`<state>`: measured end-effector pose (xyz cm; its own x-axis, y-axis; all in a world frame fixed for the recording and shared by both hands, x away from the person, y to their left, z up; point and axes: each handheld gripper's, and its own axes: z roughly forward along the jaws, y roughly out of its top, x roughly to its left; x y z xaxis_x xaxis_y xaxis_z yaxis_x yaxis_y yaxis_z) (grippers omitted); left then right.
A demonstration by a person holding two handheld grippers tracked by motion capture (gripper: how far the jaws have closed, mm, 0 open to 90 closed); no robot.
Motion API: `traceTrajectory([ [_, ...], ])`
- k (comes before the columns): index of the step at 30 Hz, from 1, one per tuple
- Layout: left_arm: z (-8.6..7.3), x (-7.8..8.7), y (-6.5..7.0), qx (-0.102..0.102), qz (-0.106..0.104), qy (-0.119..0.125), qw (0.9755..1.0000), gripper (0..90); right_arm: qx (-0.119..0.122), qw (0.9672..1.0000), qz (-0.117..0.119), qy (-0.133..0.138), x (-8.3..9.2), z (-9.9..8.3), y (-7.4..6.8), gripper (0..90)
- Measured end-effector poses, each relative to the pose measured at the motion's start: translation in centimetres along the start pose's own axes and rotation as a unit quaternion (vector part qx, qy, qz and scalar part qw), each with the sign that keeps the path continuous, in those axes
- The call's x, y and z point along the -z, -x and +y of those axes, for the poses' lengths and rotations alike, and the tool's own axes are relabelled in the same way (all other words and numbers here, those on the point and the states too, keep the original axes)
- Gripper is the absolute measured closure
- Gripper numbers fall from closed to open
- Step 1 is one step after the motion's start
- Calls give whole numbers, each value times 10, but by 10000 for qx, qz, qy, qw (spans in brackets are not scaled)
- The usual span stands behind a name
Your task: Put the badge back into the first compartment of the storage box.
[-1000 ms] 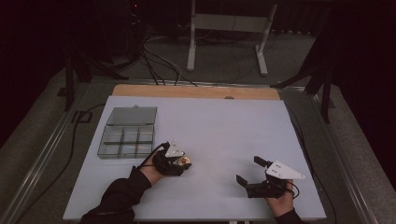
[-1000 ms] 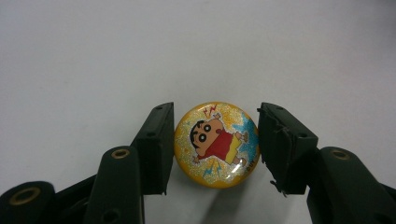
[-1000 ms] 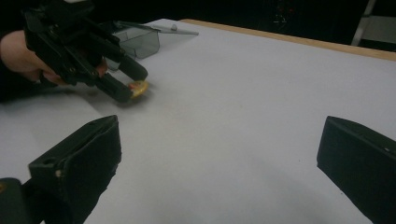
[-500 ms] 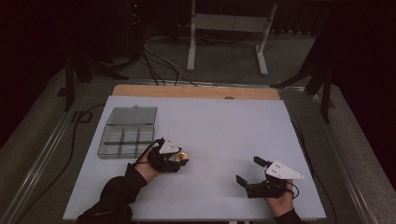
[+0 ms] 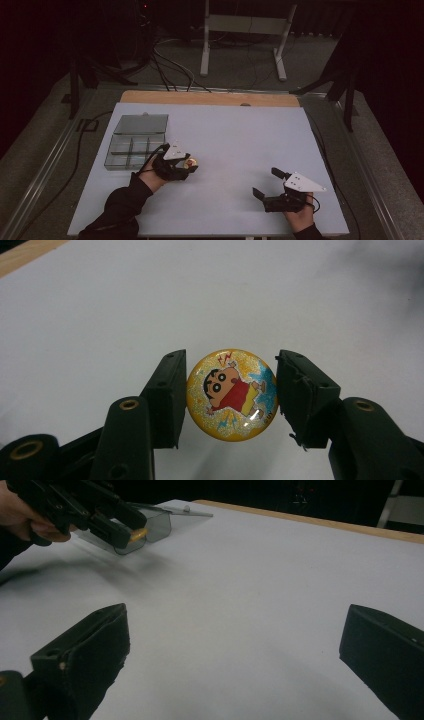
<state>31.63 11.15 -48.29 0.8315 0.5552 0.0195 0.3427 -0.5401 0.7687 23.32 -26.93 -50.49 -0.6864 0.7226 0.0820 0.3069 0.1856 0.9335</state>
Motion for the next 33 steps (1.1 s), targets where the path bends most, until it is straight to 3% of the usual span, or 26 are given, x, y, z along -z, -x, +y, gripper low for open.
traceTrajectory([
  [33,0,29,-26,284,340,207,9988,486,-30,10000,12,-30,-1,0,0,0],
])
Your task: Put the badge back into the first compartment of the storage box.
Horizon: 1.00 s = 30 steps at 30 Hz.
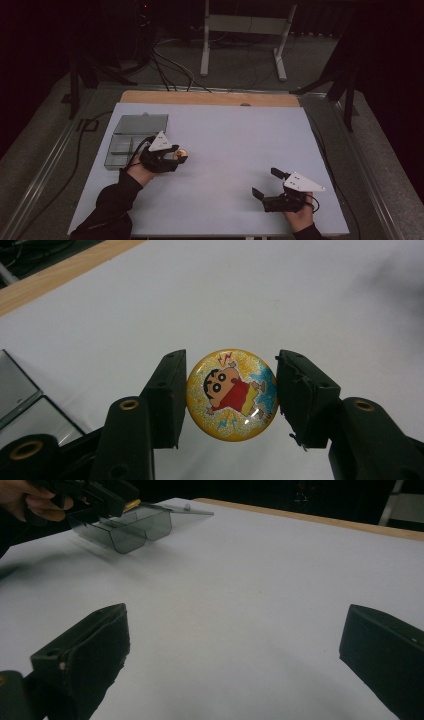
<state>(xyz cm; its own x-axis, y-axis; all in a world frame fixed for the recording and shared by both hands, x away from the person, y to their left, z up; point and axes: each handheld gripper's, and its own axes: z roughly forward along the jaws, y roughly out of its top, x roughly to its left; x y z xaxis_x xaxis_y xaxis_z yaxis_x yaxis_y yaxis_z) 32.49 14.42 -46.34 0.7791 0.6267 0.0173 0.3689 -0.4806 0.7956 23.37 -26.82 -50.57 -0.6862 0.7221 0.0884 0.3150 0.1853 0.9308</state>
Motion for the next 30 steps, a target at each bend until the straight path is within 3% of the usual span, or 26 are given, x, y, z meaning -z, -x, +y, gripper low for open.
traceTrajectory([
  [30,-8,29,-33,331,485,141,9982,485,23,10000,9,-23,-1,0,0,0],
])
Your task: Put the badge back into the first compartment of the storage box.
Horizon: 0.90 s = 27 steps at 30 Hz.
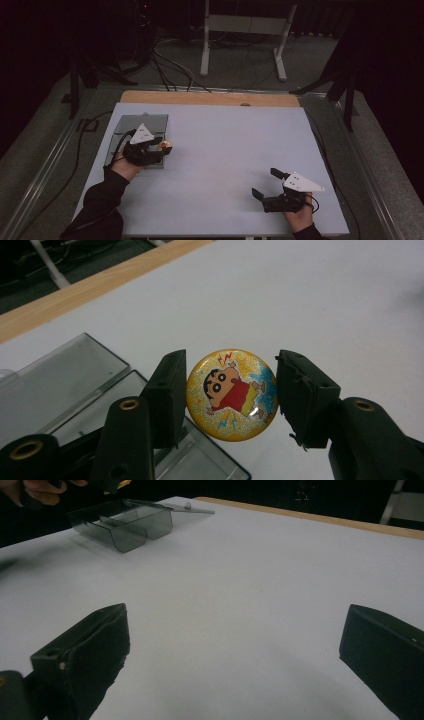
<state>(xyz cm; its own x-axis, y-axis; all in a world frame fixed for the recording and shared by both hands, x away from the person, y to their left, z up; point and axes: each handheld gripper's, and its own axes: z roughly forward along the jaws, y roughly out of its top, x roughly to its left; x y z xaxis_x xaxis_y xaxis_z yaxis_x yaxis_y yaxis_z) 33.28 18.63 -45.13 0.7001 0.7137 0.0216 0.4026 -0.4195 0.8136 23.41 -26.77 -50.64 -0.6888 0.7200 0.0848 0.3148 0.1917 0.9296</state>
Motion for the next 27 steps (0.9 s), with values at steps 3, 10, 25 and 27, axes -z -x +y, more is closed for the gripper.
traceTrajectory([
  [3,-1,4,-5,67,76,19,9999,486,-11,10000,0,3,0,0,0,0],
  [10,-3,9,-12,113,189,43,9997,485,-8,10000,12,-5,0,0,0,0],
  [25,-10,27,-39,472,481,165,9976,485,-25,10000,20,-20,0,0,0,0],
  [27,-11,29,-42,524,524,176,9971,485,-13,10000,24,-20,-1,0,-1,0],
])
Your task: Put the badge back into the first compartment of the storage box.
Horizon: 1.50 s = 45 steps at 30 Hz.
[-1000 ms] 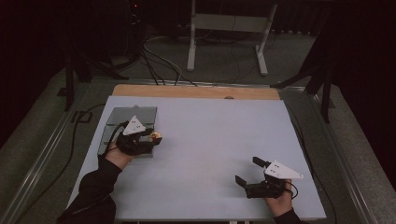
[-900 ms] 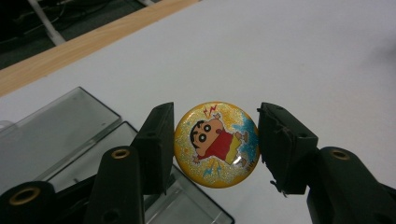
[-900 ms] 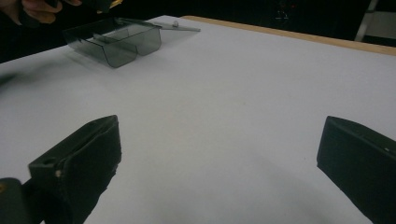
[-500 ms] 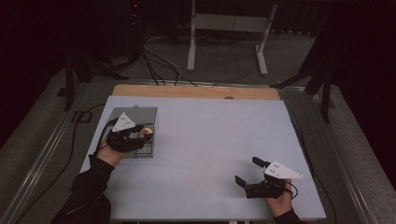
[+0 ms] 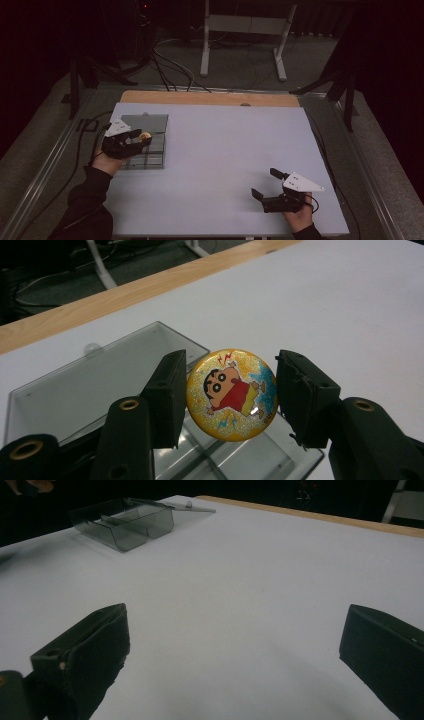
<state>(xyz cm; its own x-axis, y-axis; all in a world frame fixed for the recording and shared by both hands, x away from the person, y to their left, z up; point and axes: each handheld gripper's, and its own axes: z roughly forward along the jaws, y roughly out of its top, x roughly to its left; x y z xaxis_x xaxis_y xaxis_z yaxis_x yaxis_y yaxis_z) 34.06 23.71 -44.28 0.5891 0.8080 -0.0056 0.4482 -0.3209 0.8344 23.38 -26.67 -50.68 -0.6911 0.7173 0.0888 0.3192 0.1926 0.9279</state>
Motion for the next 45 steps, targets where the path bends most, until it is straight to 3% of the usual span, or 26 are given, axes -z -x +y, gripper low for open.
traceTrajectory([
  [22,-13,13,-39,486,393,67,9980,485,21,10000,14,-7,-1,0,0,0],
  [35,-33,11,-67,994,725,-7,9924,485,6,10000,14,-14,-1,0,0,0],
  [45,-44,3,-75,1111,892,-165,9897,485,2,10000,25,-28,-1,0,1,0],
])
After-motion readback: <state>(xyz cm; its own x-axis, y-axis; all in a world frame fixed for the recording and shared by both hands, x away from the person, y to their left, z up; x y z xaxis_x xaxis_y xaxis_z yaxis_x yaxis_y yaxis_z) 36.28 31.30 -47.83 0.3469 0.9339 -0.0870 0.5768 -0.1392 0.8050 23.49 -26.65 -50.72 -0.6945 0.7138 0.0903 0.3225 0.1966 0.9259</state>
